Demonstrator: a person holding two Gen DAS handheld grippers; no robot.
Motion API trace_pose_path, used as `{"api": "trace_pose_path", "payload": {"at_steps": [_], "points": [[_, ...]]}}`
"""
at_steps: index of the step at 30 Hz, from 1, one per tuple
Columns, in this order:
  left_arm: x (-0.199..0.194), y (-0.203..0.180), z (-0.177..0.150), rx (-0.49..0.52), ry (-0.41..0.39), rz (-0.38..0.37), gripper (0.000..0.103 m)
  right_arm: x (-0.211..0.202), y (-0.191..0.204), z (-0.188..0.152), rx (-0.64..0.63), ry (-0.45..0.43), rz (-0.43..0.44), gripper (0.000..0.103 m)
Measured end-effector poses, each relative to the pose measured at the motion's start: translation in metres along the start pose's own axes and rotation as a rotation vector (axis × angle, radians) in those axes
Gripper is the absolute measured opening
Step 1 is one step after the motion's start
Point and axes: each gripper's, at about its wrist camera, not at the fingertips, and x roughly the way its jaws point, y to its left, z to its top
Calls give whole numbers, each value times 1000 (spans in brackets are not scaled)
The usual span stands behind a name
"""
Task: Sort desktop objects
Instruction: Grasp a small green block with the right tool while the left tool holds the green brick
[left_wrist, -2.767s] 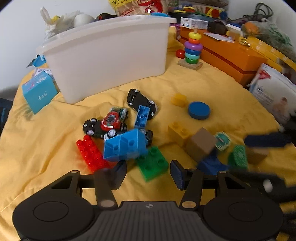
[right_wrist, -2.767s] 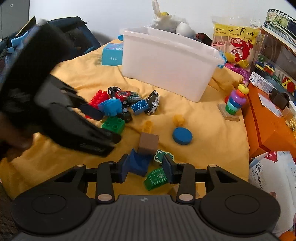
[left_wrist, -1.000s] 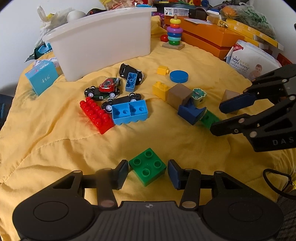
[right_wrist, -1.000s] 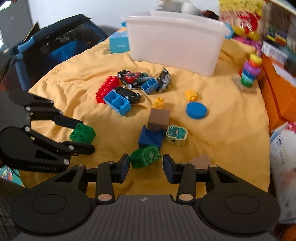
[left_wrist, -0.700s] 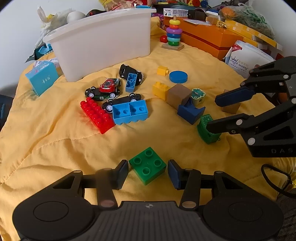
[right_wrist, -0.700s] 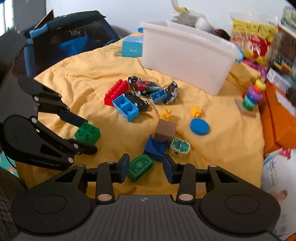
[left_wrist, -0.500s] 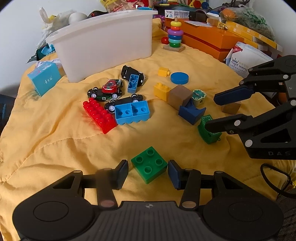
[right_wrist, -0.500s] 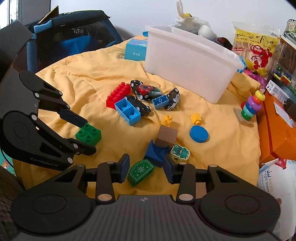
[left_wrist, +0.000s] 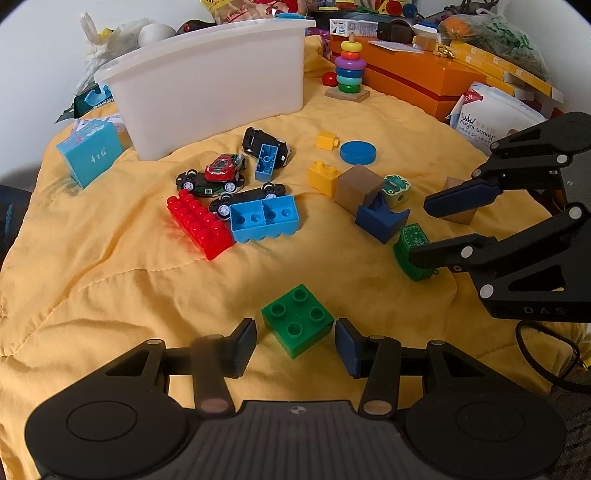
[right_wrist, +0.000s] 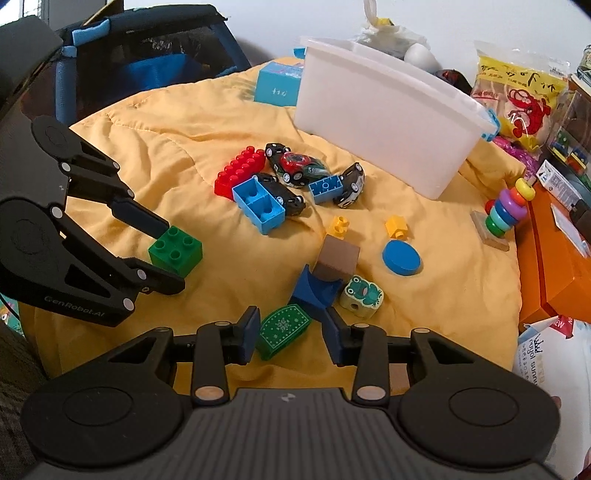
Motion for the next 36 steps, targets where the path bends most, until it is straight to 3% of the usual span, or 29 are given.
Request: {"api": "trace_pose_path", "payload": {"at_steps": [3,7,10,12,15,20,22,24,26,31,36], "points": [[1,2,-1,-11,1,1,51,0,5,3,-4,-8,16,36],[1,1,0,2,0,3,51,10,10,7,4,83,-42,34],[4,-1,1,12,4,-1,51,16,7,2,26,116,-28,34],[5,0,2,15,4,-2,51,20,4,-3,42,144,-26,22],[5,1,2,6,5,-6,51,16,1,-3,64,130,-20,21],[5,1,2,3,5,-5,51,13,-8,1,181,128,197,20],[5,1,2,3,4,-5,51,18,-12,0,219,138,231,21],[5,1,2,3,4,-4,51,19,-17,-2,245,134,197,33],[5,1,2,3,3,-3,51,15,-17,-3,218,115,133,36],[5,2,2,0,0,-3,48,5,-10,-4,79,54,-40,34],[4,0,2,7,-3,-1,45,-1,-15,-5,69,44,-59,29]]}}
